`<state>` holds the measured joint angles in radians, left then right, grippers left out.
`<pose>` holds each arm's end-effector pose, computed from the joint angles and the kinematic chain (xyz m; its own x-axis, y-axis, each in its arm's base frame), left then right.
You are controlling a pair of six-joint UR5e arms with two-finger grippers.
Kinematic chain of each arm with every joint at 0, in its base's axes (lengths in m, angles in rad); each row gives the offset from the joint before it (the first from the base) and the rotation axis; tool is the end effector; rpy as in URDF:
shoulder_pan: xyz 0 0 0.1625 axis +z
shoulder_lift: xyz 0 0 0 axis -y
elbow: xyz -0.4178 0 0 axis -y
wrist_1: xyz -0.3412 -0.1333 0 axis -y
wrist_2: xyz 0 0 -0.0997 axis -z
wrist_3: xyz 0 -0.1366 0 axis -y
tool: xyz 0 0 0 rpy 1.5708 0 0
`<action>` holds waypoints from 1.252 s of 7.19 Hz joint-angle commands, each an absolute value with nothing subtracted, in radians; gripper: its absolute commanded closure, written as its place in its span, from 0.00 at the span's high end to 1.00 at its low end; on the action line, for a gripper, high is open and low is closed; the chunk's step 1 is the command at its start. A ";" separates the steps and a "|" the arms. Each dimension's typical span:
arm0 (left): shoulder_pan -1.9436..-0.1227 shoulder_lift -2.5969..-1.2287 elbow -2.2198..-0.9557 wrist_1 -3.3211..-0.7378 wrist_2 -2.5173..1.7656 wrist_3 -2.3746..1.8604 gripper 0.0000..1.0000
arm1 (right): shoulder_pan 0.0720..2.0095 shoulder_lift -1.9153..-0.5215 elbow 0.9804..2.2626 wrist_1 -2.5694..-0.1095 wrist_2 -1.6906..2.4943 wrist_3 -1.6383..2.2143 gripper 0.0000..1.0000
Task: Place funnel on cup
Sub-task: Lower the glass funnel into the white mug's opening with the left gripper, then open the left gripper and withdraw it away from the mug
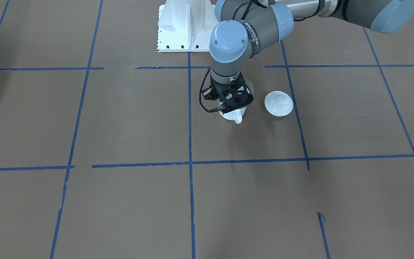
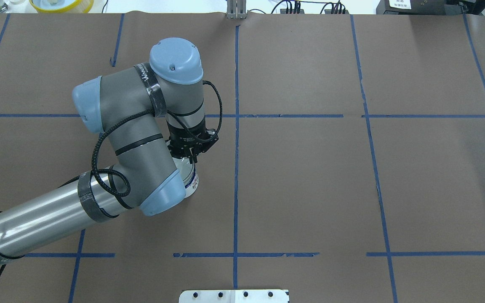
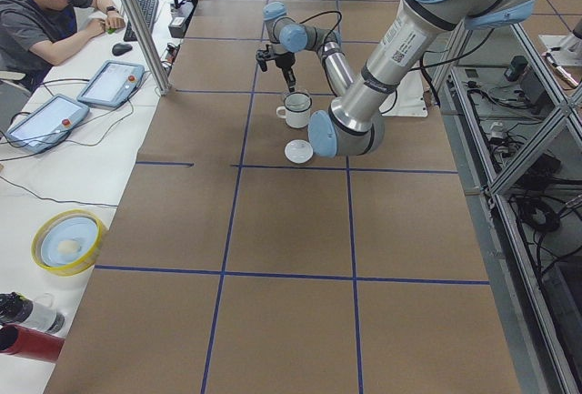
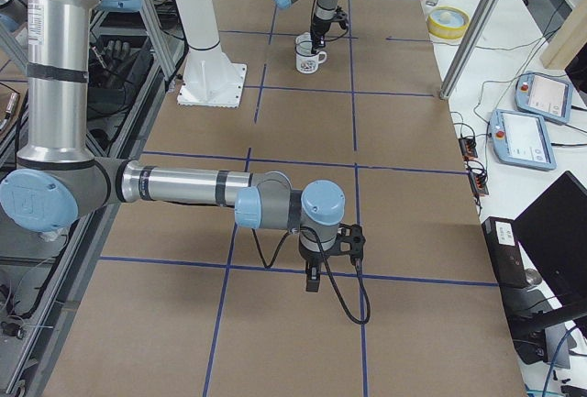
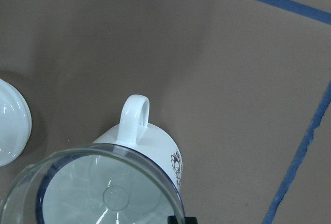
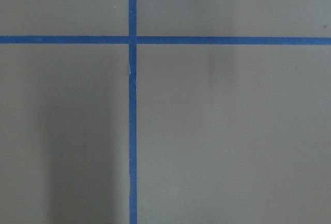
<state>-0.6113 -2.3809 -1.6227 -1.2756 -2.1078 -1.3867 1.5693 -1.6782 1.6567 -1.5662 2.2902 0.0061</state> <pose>0.5138 -0.4375 0.2370 0.7283 -0.3183 -0.6069 0.1372 0.9354 -0.3260 0.0427 -0.3943 0.6896 0.7522 0.0161 0.6587 -0.0031 0.9998 -0.0209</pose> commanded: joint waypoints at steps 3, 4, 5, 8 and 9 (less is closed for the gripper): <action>-0.612 -2.356 -1.634 -1.281 -2.108 -1.387 0.35 | 1.569 -1.678 1.657 -1.566 2.290 0.006 1.00; -0.611 -2.356 -1.635 -1.287 -2.105 -1.394 0.99 | 1.569 -1.678 1.657 -1.566 2.290 0.006 1.00; -0.611 -2.350 -1.640 -1.293 -2.102 -1.394 1.00 | 1.569 -1.678 1.657 -1.566 2.290 0.006 1.00; -0.710 -2.216 -1.939 -1.292 -2.098 -1.265 1.00 | 1.569 -1.678 1.657 -1.566 2.290 0.006 1.00; -0.791 -2.171 -1.992 -1.296 -2.108 -1.155 1.00 | 1.569 -1.678 1.657 -1.566 2.290 0.006 1.00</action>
